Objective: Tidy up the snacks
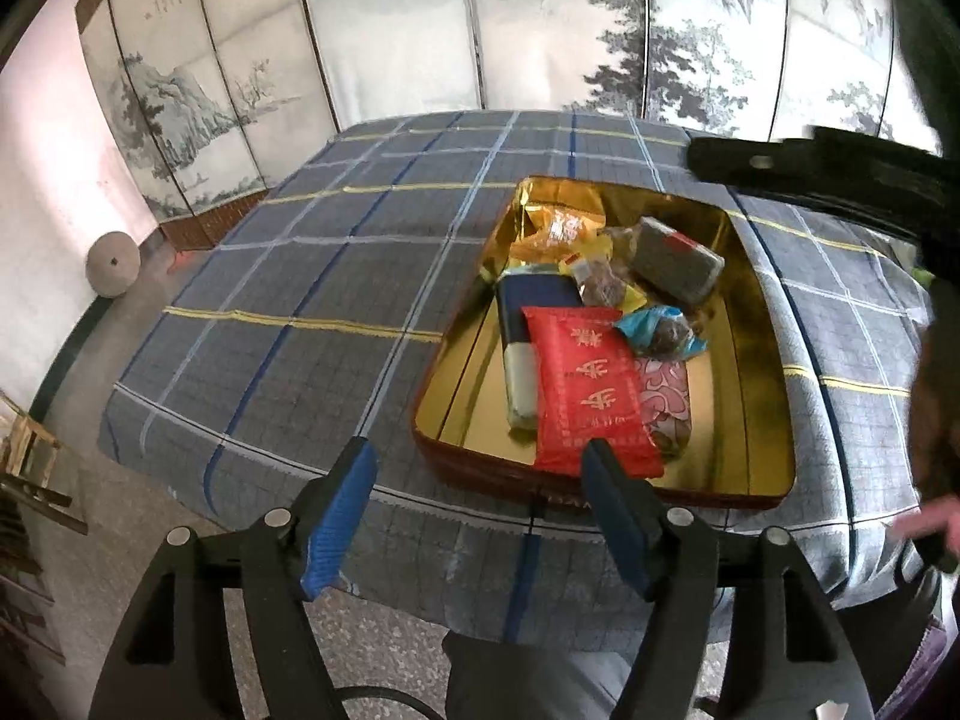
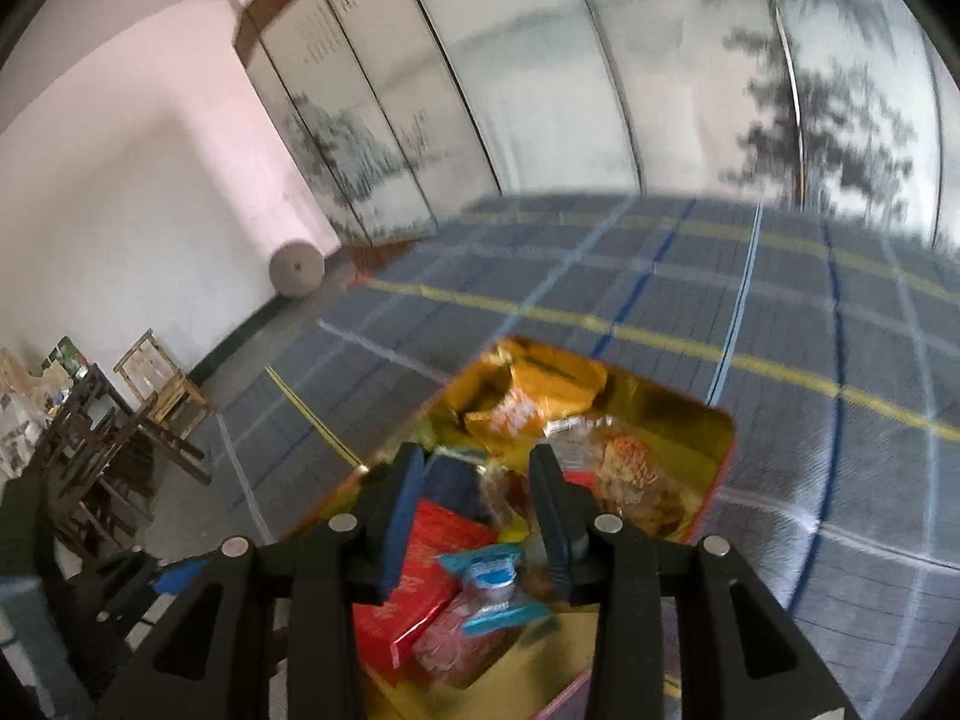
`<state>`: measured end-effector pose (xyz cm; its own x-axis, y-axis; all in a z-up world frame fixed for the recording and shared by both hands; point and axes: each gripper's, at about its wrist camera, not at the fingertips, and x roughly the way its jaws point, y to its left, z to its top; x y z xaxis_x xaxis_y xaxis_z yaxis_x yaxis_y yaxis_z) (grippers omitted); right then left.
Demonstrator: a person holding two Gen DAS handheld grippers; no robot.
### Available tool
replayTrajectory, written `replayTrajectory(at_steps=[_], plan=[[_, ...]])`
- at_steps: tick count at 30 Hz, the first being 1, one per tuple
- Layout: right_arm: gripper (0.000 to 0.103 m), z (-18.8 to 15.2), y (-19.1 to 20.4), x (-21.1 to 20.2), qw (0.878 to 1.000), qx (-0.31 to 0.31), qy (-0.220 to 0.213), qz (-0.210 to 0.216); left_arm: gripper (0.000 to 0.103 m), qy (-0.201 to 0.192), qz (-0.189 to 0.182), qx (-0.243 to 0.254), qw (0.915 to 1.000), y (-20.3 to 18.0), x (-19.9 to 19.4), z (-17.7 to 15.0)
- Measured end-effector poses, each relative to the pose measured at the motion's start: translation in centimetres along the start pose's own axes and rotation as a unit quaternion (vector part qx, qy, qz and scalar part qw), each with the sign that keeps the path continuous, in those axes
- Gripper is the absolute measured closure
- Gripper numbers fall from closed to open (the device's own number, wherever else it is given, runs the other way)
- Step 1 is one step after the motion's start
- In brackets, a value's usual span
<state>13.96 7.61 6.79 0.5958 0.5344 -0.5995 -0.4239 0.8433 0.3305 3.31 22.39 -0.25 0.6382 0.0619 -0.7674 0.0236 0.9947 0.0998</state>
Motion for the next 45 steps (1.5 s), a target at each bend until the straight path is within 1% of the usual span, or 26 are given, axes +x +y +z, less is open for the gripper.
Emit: replayTrajectory(at_steps=[4, 5, 6, 7, 9, 11, 12, 13, 14, 18, 22, 23, 27, 29, 32, 35, 39, 43, 45], plan=[[0.049, -1.6, 2.2, -4.3, 0.996, -0.035, -0.058, -0.050, 0.033, -0.025, 0.004, 0.005, 0.9997, -0.5, -1.4, -0.2], [0.046, -2.1, 2.8, -5.3, 0.995, -0.043, -0.070, -0.062, 0.032, -0.036, 0.003, 0.005, 0.9993, -0.7, -2.0, -0.2], [0.043, -2.5, 3.2, -6.2, 0.993, -0.050, -0.081, -0.072, 0.030, -0.045, 0.003, 0.006, 0.9990, -0.8, -2.4, -0.3], [0.042, -3.0, 3.6, -6.9, 0.991, -0.057, -0.090, -0.082, 0.024, -0.056, 0.005, 0.007, 0.9984, -1.0, -3.1, -0.3], [0.041, -3.8, 4.5, -8.4, 0.986, -0.073, -0.108, -0.099, 0.019, -0.073, 0.008, 0.005, 0.9973, -1.1, -4.1, -0.3], [0.038, -4.5, 5.4, -9.9, 0.981, -0.089, -0.126, -0.121, 0.018, -0.089, 0.005, -0.001, 0.9960, -1.4, -5.2, -0.3], [0.032, -5.0, 5.8, -10.5, 0.977, -0.096, -0.136, -0.131, 0.018, -0.095, 0.001, -0.004, 0.9954, -1.4, -5.8, -0.3], [0.028, -5.4, 6.3, -11.5, 0.973, -0.105, -0.151, -0.142, 0.017, -0.099, 0.000, -0.005, 0.9950, -1.4, -6.1, -0.3], [0.027, -5.7, 6.6, -12.1, 0.970, -0.111, -0.161, -0.147, 0.016, -0.109, 0.000, -0.008, 0.9941, -1.5, -6.9, -0.2], [0.026, -6.4, 7.9, -14.4, 0.960, -0.128, -0.190, -0.160, 0.005, -0.139, 0.008, -0.009, 0.9902, -1.7, -9.1, -0.2], [0.025, -6.8, 8.7, -16.5, 0.956, -0.125, -0.212, -0.159, 0.003, -0.172, 0.025, -0.004, 0.9847, -2.1, -11.6, -0.2], [0.024, -6.9, 8.8, -16.9, 0.955, -0.123, -0.217, -0.159, 0.000, -0.179, 0.027, -0.002, 0.9834, -2.1, -12.2, -0.2], [0.024, -7.0, 9.2, -18.7, 0.954, -0.117, -0.230, -0.154, 0.000, -0.198, 0.039, 0.003, 0.9794, -2.4, -14.4, 0.2], [0.024, -7.1, 9.3, -19.5, 0.953, -0.112, -0.239, -0.149, 0.000, -0.212, 0.038, 0.001, 0.9765, -2.4, -15.7, 0.2], [0.023, -7.1, 9.6, -20.6, 0.951, -0.111, -0.248, -0.147, 0.000, -0.230, 0.027, -0.005, 0.9727, -2.2, -17.4, 0.2], [0.023, -7.2, 10.0, -21.5, 0.948, -0.115, -0.257, -0.149, 0.000, -0.246, -0.004, -0.022, 0.9690, -1.6, -19.2, 0.4], [0.023, -7.3, 10.3, -22.8, 0.946, -0.113, -0.266, -0.145, 0.000, -0.269, -0.047, -0.043, 0.9610, -0.5, -21.2, 0.9], [0.022, -7.5, 10.8, -23.8, 0.943, -0.119, -0.275, -0.146, 0.000, -0.261, -0.083, -0.050, 0.9605, 0.2, -22.5, 2.0], [0.022, -7.4, 10.9, -24.2, 0.942, -0.117, -0.279, -0.144, 0.000, -0.258, -0.102, -0.060, 0.9589, 0.6, -22.7, 2.4]])
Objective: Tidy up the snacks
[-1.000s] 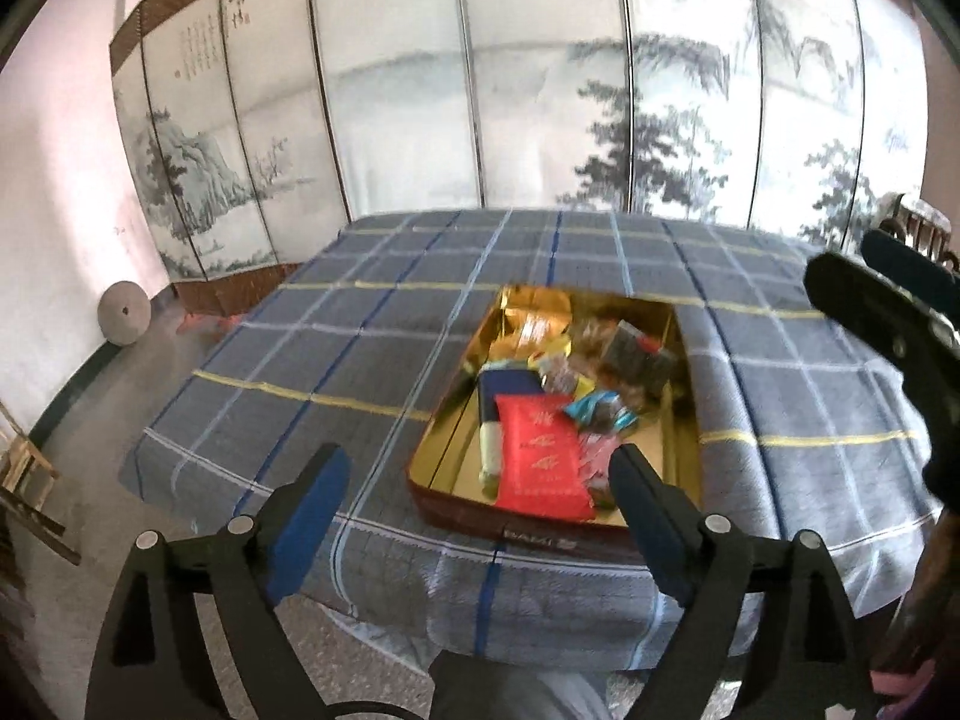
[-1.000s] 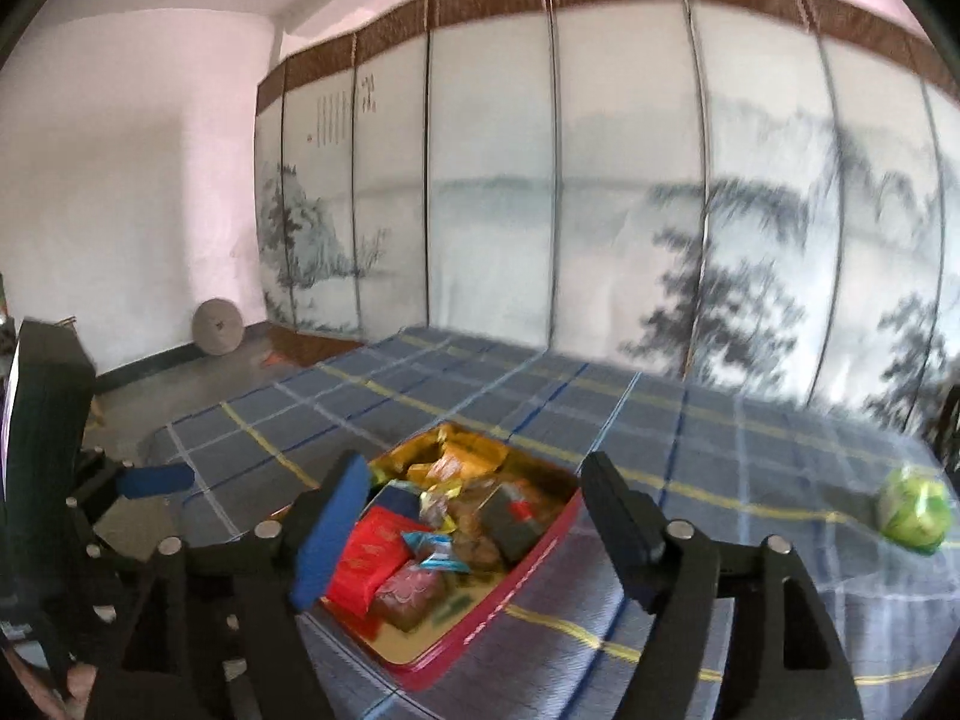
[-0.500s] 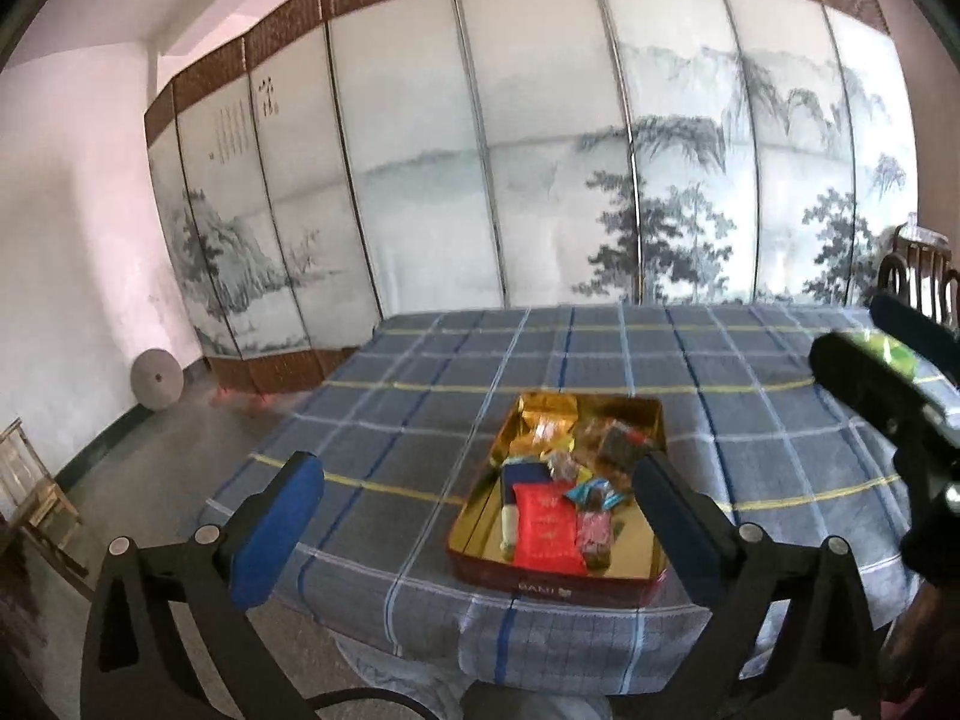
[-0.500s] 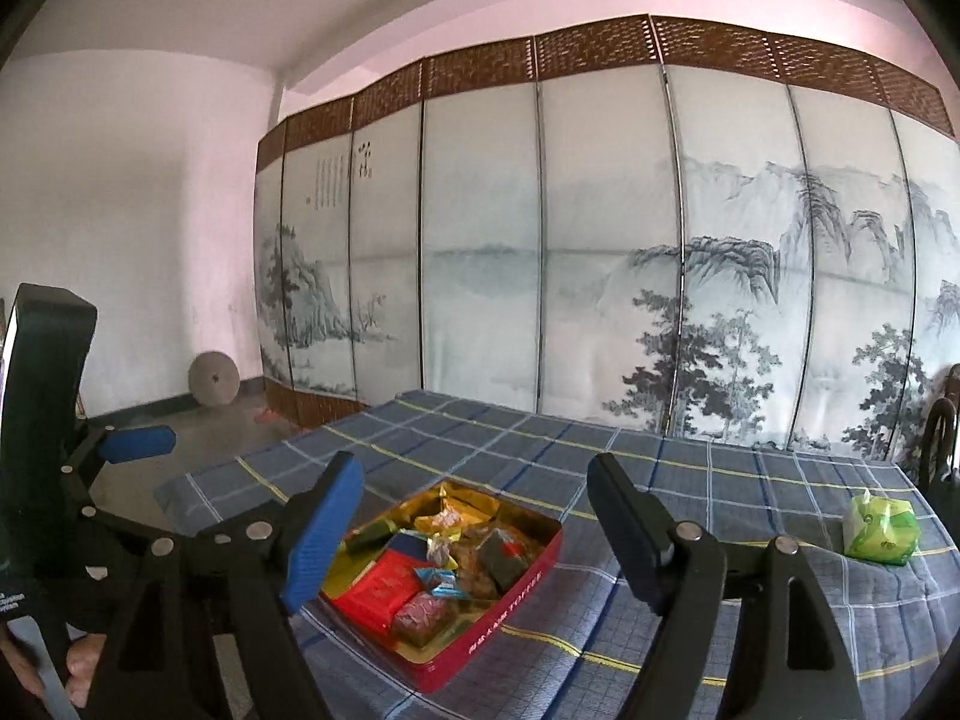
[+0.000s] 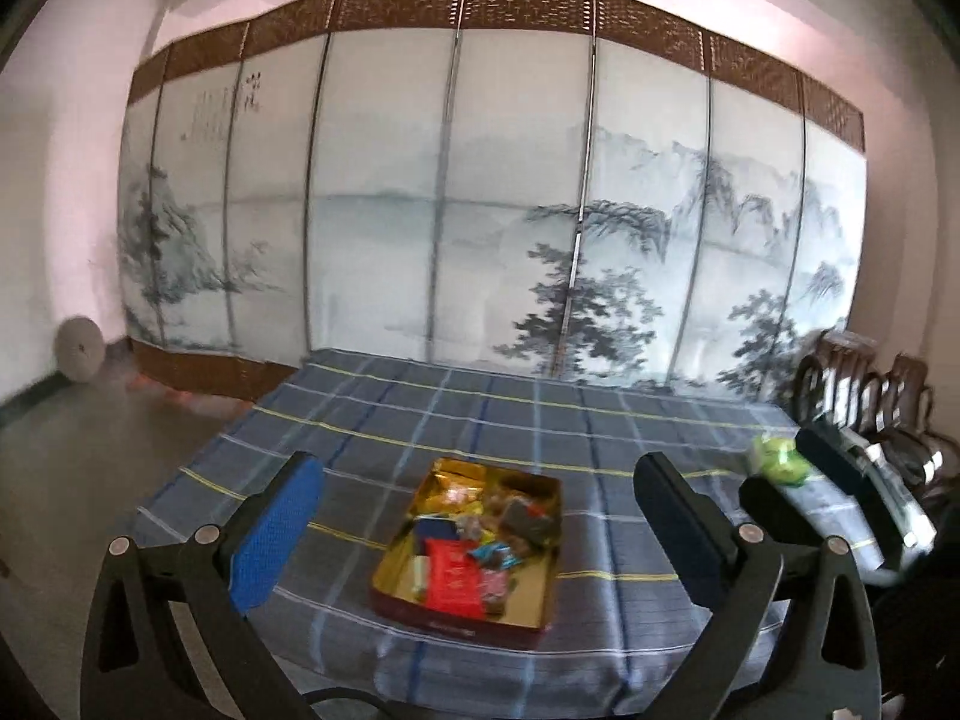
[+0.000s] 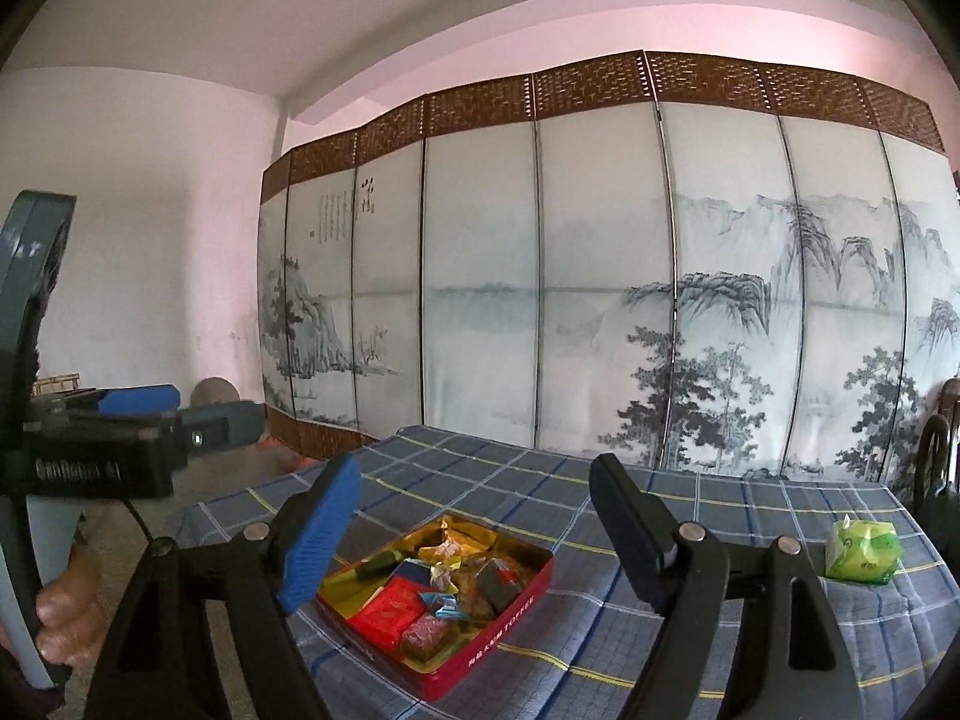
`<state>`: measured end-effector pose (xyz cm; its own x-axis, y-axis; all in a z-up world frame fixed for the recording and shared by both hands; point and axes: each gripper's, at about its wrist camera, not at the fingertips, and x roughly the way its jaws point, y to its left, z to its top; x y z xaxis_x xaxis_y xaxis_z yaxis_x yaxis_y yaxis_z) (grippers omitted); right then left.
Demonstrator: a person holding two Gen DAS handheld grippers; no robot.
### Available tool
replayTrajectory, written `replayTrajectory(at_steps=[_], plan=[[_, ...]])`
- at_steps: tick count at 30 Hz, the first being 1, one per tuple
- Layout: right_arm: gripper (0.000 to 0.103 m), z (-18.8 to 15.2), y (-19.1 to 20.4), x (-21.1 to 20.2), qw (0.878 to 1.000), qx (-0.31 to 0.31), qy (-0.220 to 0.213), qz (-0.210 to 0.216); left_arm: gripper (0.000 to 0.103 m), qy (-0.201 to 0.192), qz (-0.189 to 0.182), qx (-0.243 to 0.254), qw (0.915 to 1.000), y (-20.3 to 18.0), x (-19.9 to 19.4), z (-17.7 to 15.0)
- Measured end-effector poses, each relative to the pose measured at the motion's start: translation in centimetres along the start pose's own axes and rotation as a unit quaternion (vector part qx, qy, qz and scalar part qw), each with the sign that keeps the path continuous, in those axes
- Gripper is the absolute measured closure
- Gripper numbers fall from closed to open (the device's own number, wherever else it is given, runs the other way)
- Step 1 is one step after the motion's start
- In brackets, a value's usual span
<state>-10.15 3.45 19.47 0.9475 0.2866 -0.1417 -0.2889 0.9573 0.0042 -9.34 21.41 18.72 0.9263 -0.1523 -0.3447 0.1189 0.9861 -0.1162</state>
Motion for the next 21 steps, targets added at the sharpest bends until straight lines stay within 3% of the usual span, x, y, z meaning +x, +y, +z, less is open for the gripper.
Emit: replayTrajectory(at_steps=[6, 10, 15, 21], plan=[[0.022, 0.4, -0.4, -0.4, 1.000, 0.011, -0.007, -0.001, 0.000, -0.009, 0.000, -0.008, 0.9999, -0.2, -0.2, 0.3], [0.021, 0.2, -0.4, 0.0, 1.000, 0.010, 0.000, 0.001, 0.000, -0.014, 0.048, 0.029, 0.9983, -1.3, -0.1, 0.3], [0.021, 0.1, -0.5, 0.0, 1.000, 0.013, 0.003, 0.006, 0.000, -0.012, 0.034, 0.029, 0.9989, -1.3, 0.1, 0.3], [0.021, -0.1, -0.6, 0.0, 1.000, 0.014, 0.009, 0.007, 0.000, -0.014, 0.055, 0.038, 0.9977, -1.5, 0.3, -0.2]])
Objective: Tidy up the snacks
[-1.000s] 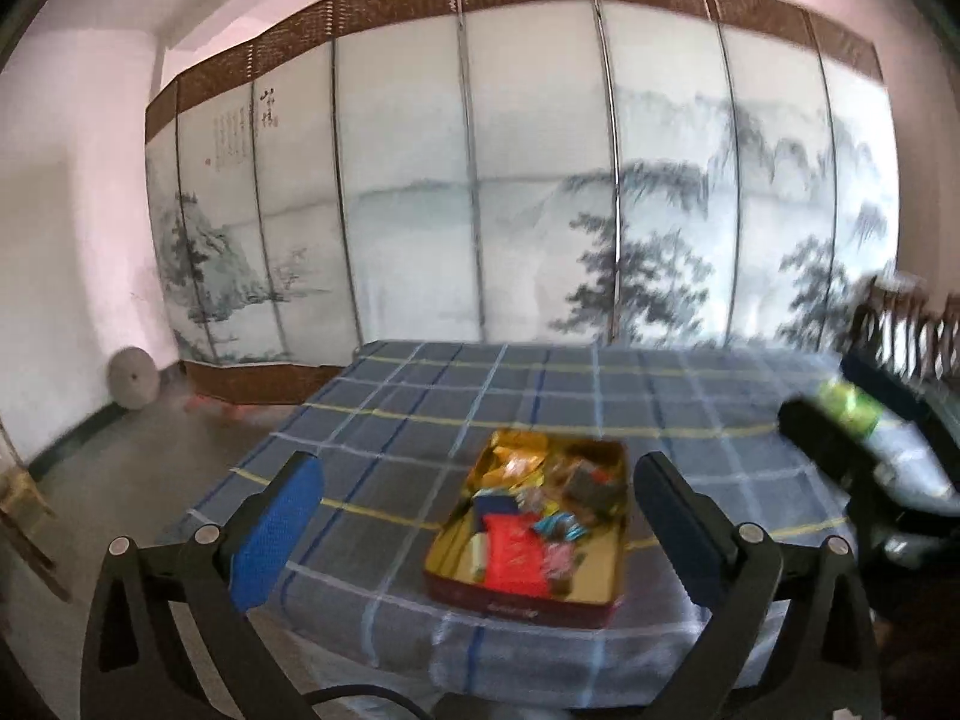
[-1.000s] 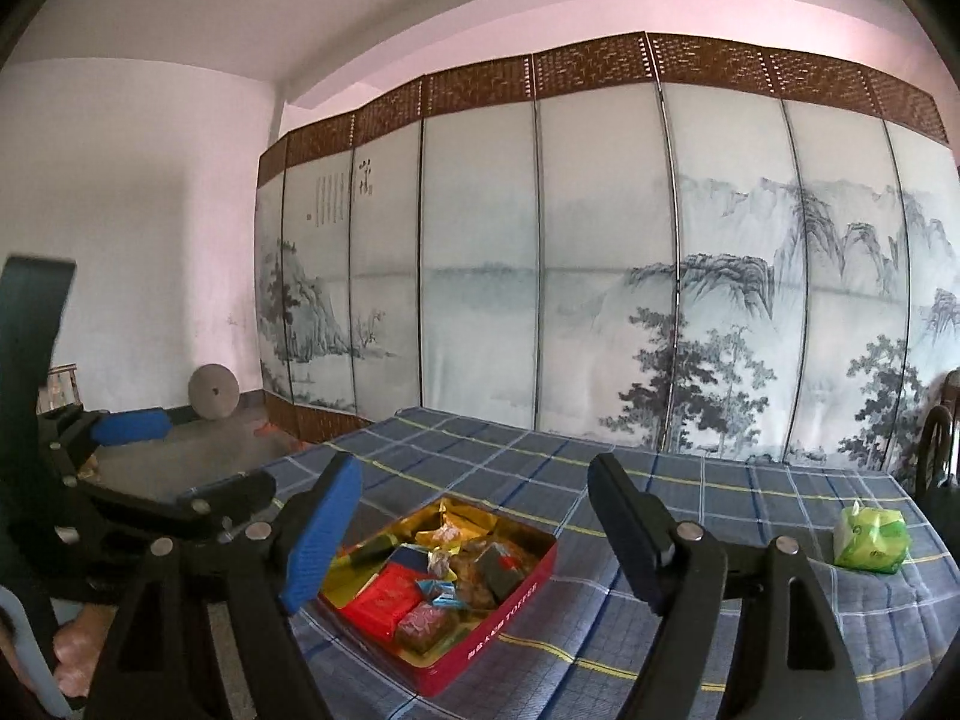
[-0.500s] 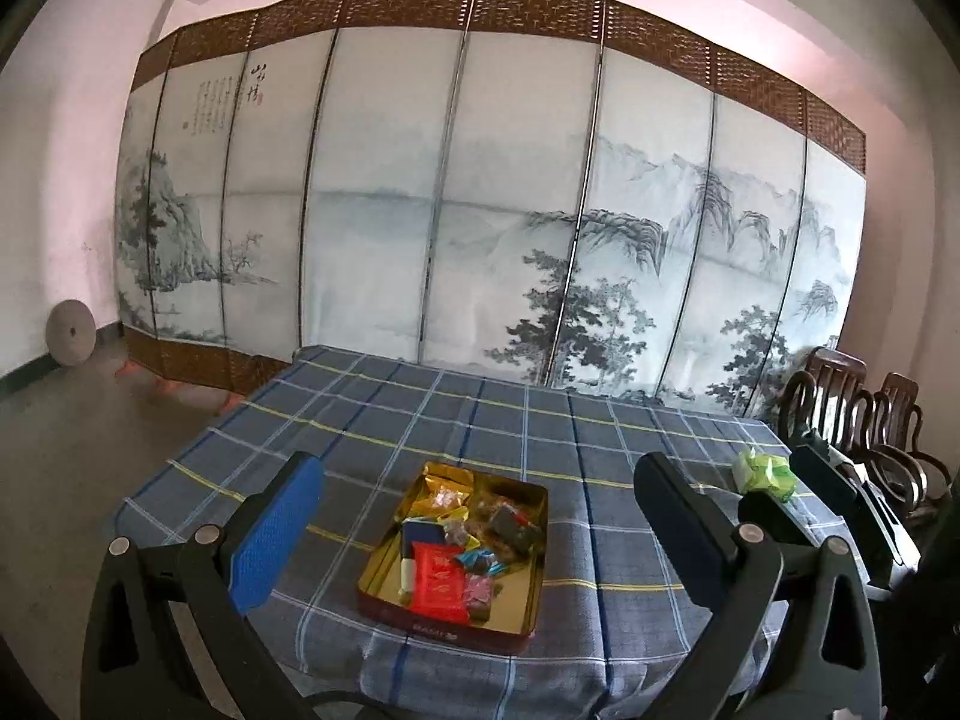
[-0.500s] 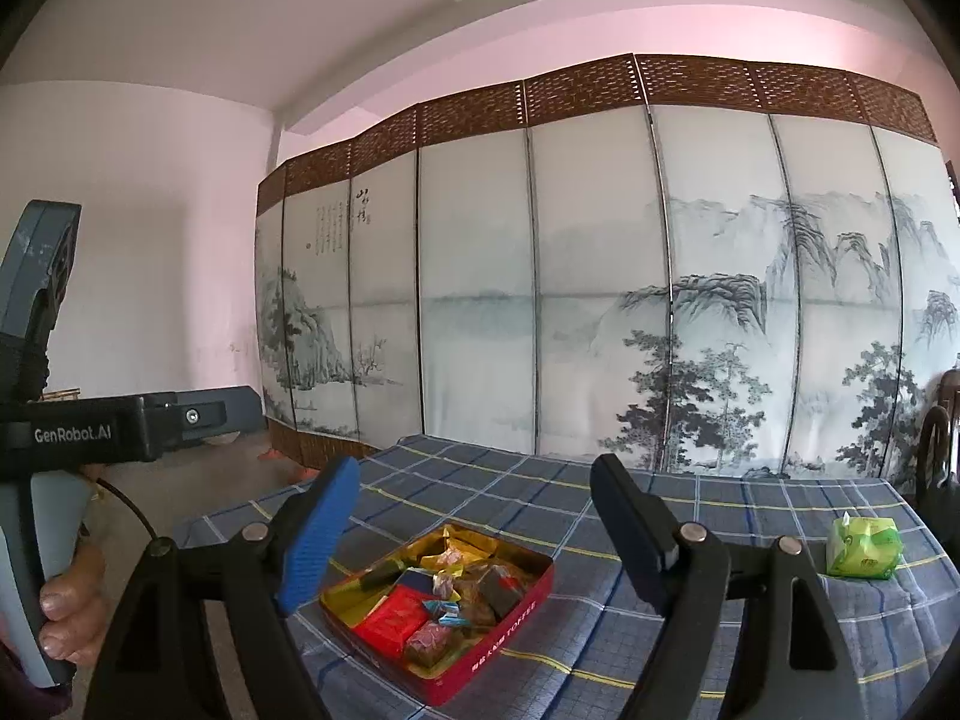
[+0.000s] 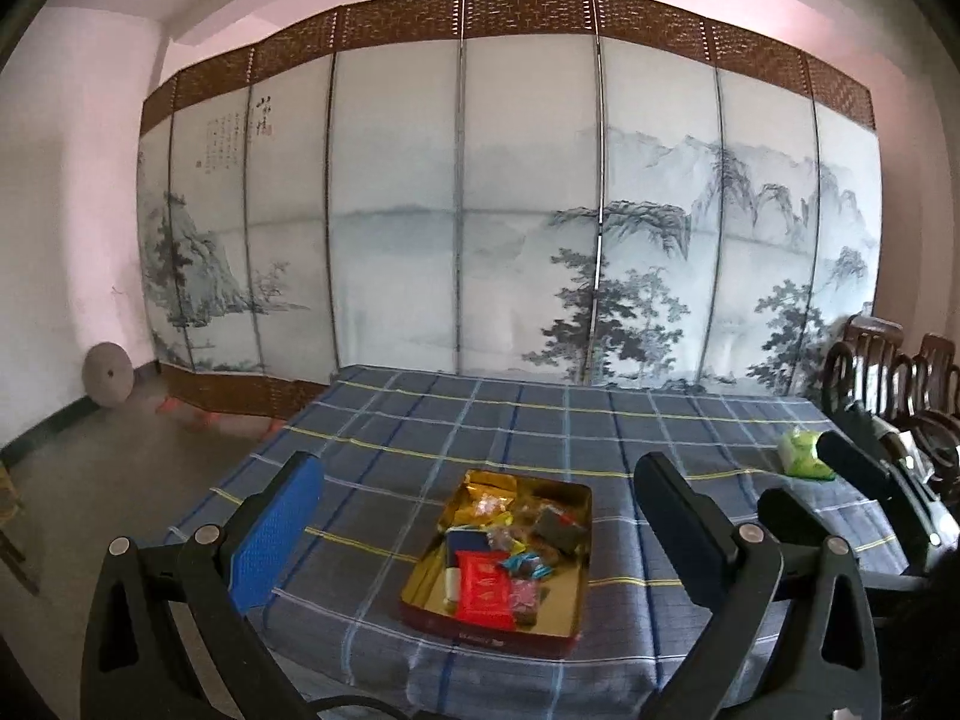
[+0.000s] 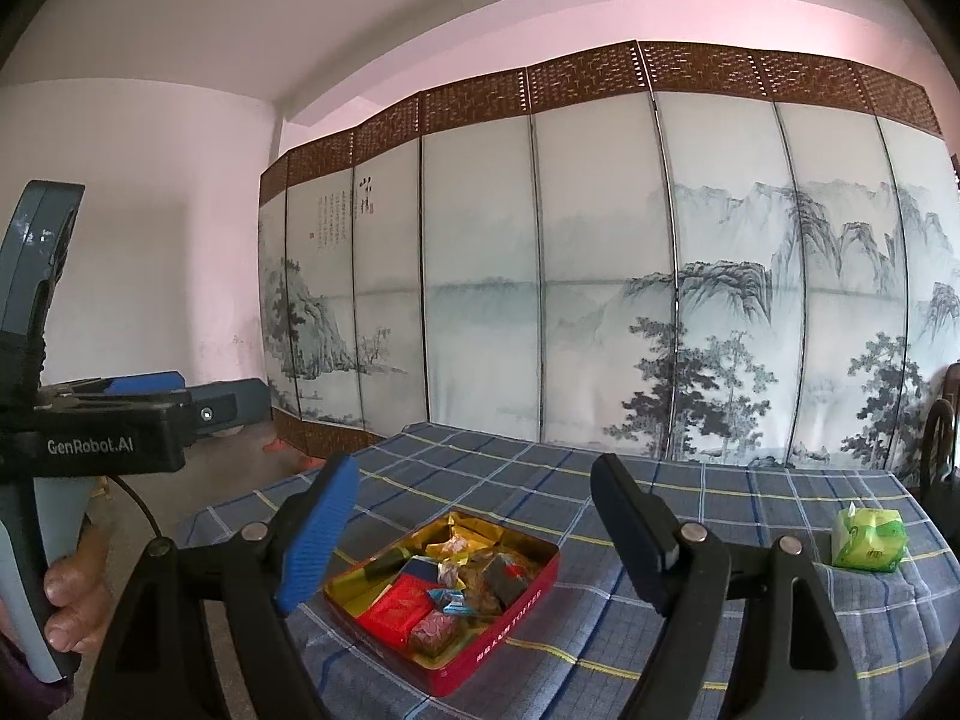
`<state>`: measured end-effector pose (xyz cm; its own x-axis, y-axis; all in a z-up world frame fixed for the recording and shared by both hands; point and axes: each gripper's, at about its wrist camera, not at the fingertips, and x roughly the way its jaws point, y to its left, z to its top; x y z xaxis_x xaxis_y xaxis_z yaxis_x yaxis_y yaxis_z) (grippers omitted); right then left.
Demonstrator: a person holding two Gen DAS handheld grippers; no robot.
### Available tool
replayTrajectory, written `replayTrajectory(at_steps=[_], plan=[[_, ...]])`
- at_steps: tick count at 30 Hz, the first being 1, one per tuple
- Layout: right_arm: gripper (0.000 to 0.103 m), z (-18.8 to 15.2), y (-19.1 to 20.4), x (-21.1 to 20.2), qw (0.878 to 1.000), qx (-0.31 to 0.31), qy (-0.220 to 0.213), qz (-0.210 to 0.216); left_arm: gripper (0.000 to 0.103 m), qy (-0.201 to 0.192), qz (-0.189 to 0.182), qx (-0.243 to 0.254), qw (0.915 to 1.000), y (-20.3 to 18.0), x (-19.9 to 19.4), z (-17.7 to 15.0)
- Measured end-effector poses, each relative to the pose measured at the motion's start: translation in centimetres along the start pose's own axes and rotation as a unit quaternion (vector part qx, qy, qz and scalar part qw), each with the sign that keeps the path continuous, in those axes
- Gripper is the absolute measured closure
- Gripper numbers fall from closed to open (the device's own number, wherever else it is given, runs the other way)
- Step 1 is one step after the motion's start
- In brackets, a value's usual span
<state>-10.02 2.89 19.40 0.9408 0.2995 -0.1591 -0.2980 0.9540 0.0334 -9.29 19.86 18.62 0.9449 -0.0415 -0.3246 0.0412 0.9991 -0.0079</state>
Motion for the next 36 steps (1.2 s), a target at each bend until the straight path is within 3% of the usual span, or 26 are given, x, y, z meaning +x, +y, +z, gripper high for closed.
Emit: replayTrajectory(at_steps=[7, 12, 29, 36], plan=[[0.021, -0.3, -0.4, 0.2, 1.000, 0.006, 0.010, 0.002, 0.000, 0.011, -0.017, -0.015, 0.9997, 0.4, 0.6, -0.5], [0.021, -0.7, -0.7, 0.6, 1.000, 0.011, 0.022, 0.005, 0.000, 0.023, -0.005, -0.008, 0.9997, 0.1, 1.3, -1.0], [0.021, -2.3, -3.0, 1.9, 0.998, 0.035, 0.057, -0.001, 0.000, 0.100, -0.003, -0.007, 0.9950, -0.6, 5.6, -3.7], [0.021, -4.9, -8.6, 3.8, 0.991, 0.065, 0.112, -0.041, 0.000, 0.160, 0.002, -0.008, 0.9871, -1.0, 8.2, -5.7]])
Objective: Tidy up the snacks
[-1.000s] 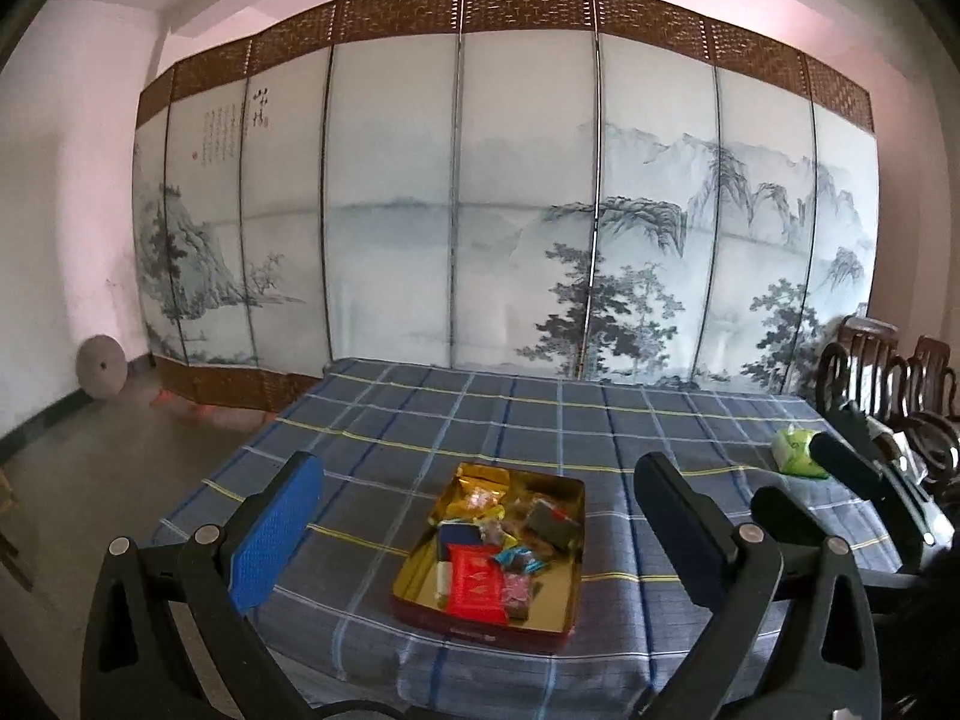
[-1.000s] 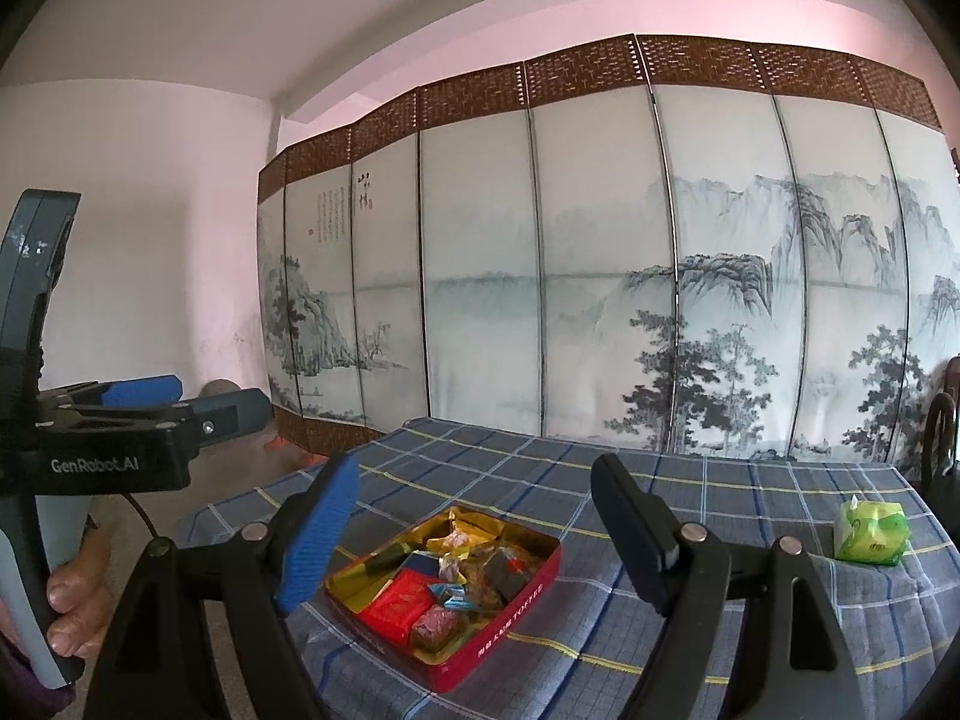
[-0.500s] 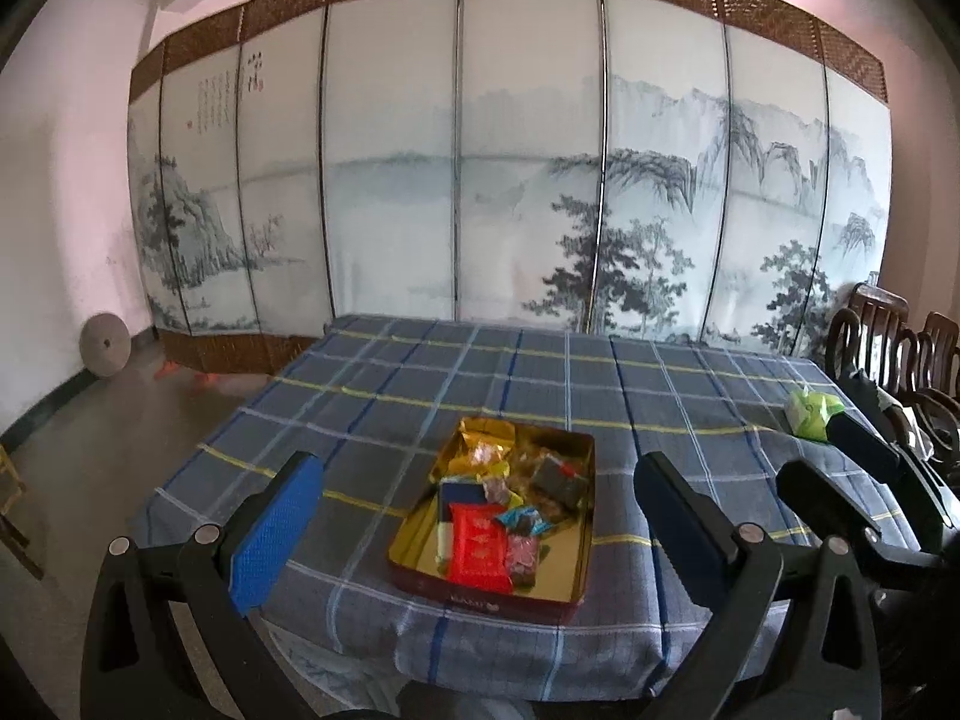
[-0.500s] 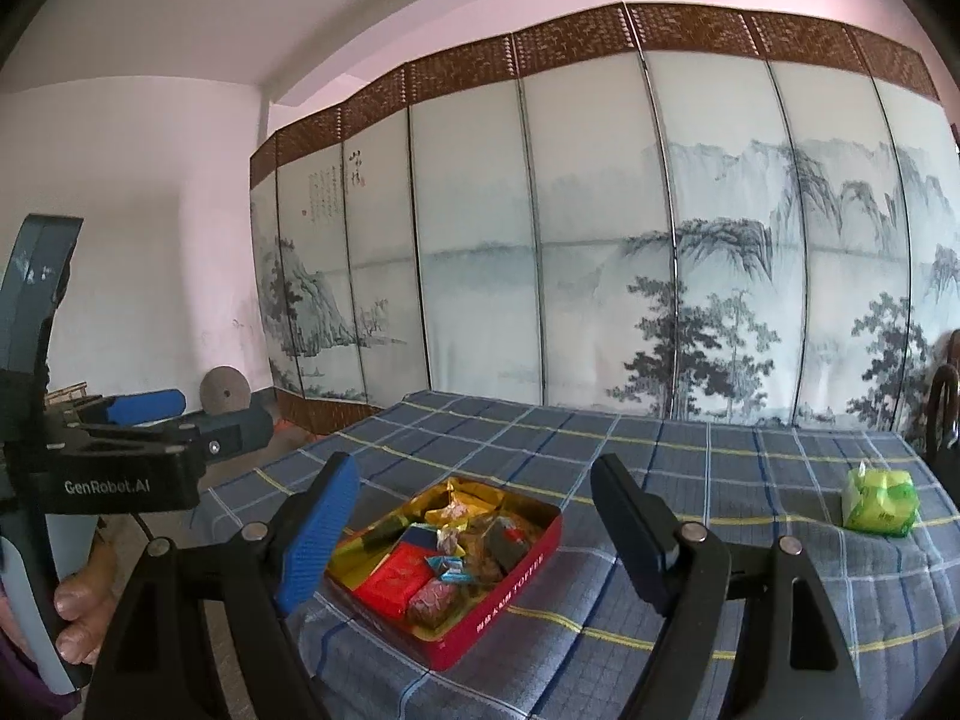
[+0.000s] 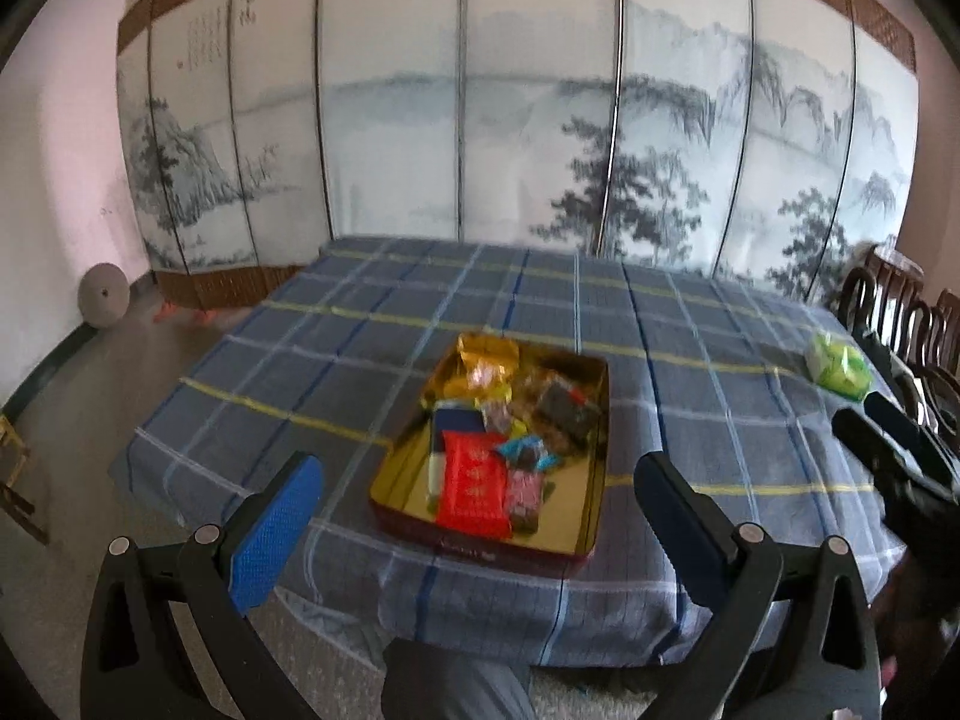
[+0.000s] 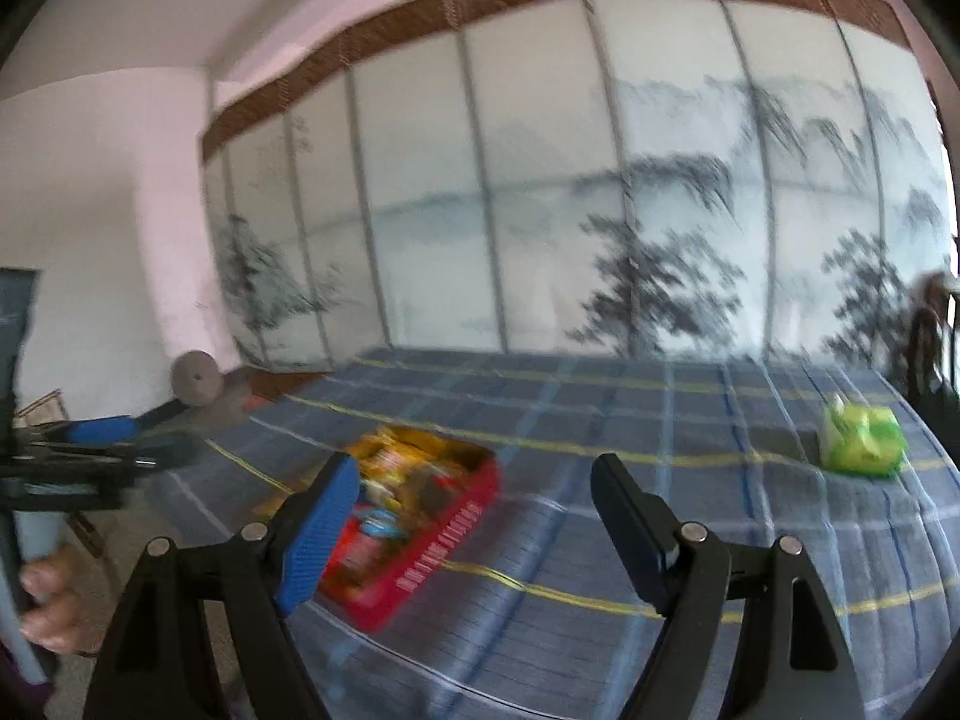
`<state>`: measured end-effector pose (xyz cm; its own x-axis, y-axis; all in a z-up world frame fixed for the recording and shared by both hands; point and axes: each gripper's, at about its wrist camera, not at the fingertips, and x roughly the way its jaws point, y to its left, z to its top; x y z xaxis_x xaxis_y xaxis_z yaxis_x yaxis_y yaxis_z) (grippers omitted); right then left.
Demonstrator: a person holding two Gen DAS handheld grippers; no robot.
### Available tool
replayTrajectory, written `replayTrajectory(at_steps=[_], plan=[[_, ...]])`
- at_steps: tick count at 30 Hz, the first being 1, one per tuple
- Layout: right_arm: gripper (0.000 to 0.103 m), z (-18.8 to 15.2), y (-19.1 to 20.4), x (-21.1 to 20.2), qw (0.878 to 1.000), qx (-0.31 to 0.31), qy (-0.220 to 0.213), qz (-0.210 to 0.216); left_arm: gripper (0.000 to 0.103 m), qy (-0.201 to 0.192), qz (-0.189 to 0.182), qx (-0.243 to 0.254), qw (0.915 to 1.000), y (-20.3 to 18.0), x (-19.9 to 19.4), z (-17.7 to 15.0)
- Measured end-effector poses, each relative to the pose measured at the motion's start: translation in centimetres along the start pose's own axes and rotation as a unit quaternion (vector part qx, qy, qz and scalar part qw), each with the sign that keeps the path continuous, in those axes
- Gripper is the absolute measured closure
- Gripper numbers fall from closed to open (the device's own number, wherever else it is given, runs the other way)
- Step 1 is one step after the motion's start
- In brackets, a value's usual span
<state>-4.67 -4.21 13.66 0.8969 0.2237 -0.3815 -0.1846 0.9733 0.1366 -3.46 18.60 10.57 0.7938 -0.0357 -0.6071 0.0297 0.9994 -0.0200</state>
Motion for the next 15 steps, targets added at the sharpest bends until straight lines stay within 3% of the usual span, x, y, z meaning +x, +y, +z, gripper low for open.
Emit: replayTrajectory(at_steps=[5, 12, 15], plan=[[0.021, -1.1, -7.2, 1.9, 0.995, 0.041, 0.052, -0.070, 0.000, 0.018, 0.004, 0.007, 0.9998, -0.8, 1.3, -0.5], [0.021, -1.1, -12.0, 0.8, 0.991, 0.068, 0.029, -0.111, 0.000, 0.043, 0.013, 0.023, 0.9987, -2.3, 3.5, -0.7], [0.021, -1.2, -13.9, 1.8, 0.989, 0.073, 0.041, -0.118, 0.000, 0.052, 0.018, 0.029, 0.9981, -2.7, 4.4, -0.8]])
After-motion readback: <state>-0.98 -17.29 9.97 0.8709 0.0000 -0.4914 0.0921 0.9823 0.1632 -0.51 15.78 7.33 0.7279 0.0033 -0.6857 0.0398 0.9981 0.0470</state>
